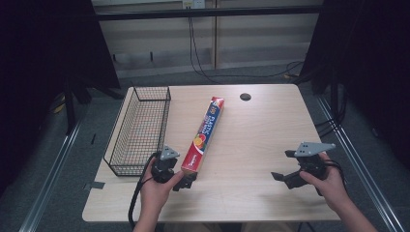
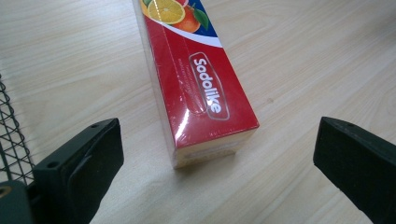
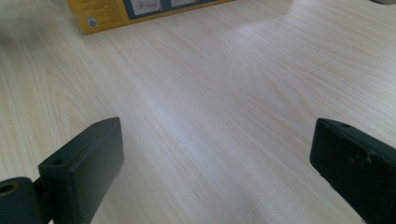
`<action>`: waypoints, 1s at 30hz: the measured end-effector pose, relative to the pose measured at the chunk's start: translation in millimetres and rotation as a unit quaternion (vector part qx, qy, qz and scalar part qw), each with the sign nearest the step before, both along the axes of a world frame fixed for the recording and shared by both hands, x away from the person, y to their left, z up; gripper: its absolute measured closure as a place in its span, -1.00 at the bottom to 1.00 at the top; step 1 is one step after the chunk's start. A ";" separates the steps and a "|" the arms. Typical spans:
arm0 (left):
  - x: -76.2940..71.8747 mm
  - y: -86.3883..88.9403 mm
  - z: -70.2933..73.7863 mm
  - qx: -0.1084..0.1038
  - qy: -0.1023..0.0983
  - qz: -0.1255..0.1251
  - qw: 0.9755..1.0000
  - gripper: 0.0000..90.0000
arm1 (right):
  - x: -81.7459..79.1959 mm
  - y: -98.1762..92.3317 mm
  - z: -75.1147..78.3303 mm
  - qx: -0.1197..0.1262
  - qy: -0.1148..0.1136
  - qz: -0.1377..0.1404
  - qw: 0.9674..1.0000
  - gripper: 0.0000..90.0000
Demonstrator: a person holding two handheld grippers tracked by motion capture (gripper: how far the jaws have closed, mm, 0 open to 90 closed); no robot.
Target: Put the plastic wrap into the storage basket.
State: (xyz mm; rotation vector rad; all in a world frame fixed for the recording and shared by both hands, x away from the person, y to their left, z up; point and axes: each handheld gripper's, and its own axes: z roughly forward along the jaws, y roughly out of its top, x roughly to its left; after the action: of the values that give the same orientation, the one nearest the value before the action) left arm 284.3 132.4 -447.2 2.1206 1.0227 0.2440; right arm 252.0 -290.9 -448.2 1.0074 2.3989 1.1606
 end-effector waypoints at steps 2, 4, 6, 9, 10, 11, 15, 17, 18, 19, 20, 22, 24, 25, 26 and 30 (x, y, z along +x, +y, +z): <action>4.4 -3.3 2.0 -0.005 0.005 0.003 1.000 -0.99 | -0.5 -0.8 1.6 -0.003 -0.003 -0.001 1.000 -0.94; 7.1 -6.0 3.4 -0.010 0.003 0.007 1.000 -0.99 | -1.2 -1.7 3.0 -0.003 -0.005 0.000 1.000 -0.94; 18.4 -15.3 10.2 -0.029 0.009 0.008 0.999 -0.99 | -3.0 -1.5 2.8 -0.004 -0.004 0.002 1.000 -0.94; 32.3 -25.0 14.8 -0.023 0.006 0.020 0.999 -1.00 | -4.5 -0.9 0.6 -0.011 0.000 0.008 1.000 -0.94; 37.9 -25.9 16.3 -0.028 0.018 0.023 0.999 -1.00 | -4.3 -0.8 0.5 -0.014 0.004 0.011 1.000 -0.93; 37.9 -25.9 16.3 -0.028 0.018 0.023 0.999 -0.99 | -3.9 -1.2 0.8 -0.016 0.003 0.012 1.000 -0.93; 56.1 -31.6 22.0 -0.044 0.021 0.055 0.997 -0.99 | -1.4 -3.2 1.0 -0.007 0.000 0.009 1.000 -0.94; 67.4 -36.0 26.4 -0.032 0.026 0.051 0.998 -0.99 | 0.3 -3.9 0.9 -0.004 0.005 0.006 1.000 -0.94; 67.4 -36.0 26.4 -0.032 0.026 0.051 0.998 -0.99 | 0.3 -3.9 0.9 -0.004 0.005 0.006 1.000 -0.94; 70.4 -39.3 27.5 -0.033 0.029 0.051 0.998 -0.99 | 1.2 -4.3 0.7 -0.004 0.003 0.010 1.000 -0.94; 73.7 -41.7 29.0 -0.025 0.026 0.048 0.998 -0.99 | 1.5 -4.4 0.7 -0.004 0.002 0.010 1.000 -0.94; 77.8 -46.4 29.6 -0.030 0.027 0.054 0.998 -0.98 | 1.2 -4.8 0.9 -0.007 0.001 0.008 1.000 -0.94; 83.1 -49.3 30.7 -0.019 0.027 0.056 0.998 -0.98 | 0.7 -6.4 0.9 -0.004 0.002 0.010 1.000 -0.94; 85.5 -51.5 31.1 -0.017 0.030 0.054 0.998 -0.98 | 0.5 -7.0 0.8 -0.004 0.002 0.009 1.000 -0.94; 88.6 -54.2 31.1 -0.012 0.030 0.055 0.998 -0.98 | -0.2 -7.8 1.0 -0.004 0.004 0.006 1.000 -0.94; 97.5 -61.9 30.5 -0.007 0.035 0.056 0.998 -0.96 | -1.5 -11.8 0.6 -0.004 0.004 0.004 1.000 -0.94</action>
State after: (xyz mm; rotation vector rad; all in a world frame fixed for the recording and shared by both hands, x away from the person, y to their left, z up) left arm 381.8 70.5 -416.7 2.0744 1.1830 0.2190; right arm 250.5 -302.6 -447.6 1.0026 2.4141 1.1500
